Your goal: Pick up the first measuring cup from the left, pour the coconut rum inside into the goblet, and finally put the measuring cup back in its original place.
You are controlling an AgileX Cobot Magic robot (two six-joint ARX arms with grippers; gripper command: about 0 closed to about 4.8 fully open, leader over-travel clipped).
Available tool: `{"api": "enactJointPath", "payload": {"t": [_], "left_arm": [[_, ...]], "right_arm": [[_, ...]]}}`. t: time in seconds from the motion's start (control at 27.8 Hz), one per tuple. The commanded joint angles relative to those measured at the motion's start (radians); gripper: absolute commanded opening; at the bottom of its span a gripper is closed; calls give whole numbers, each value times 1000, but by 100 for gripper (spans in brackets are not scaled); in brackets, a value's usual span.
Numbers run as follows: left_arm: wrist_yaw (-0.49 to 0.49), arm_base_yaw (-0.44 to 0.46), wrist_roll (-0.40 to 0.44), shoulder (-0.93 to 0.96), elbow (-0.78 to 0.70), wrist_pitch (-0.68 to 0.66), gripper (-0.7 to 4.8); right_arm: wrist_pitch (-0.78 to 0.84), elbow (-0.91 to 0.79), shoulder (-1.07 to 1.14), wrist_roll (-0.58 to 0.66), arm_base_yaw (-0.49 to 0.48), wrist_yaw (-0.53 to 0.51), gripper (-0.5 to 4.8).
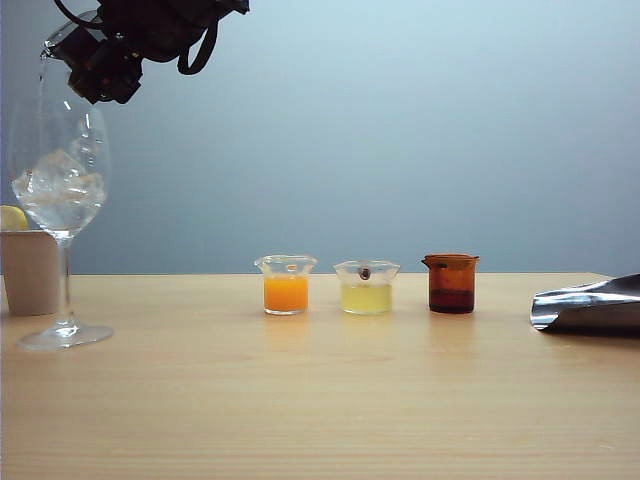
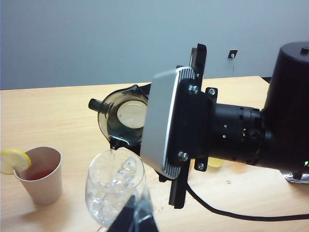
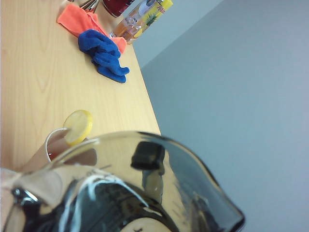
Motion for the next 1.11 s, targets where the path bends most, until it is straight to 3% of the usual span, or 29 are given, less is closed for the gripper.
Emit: {"api": "enactJointPath", "payload": {"t": [0.04,1.11], "left_arm": [[3,0,1,-1,3,14,-5],[-42,0,21,-11,46,-112,-5]], "right_arm": [[12,9,-7,-24,2,2,0],[19,9,-7,-174,2,21,0]]}}
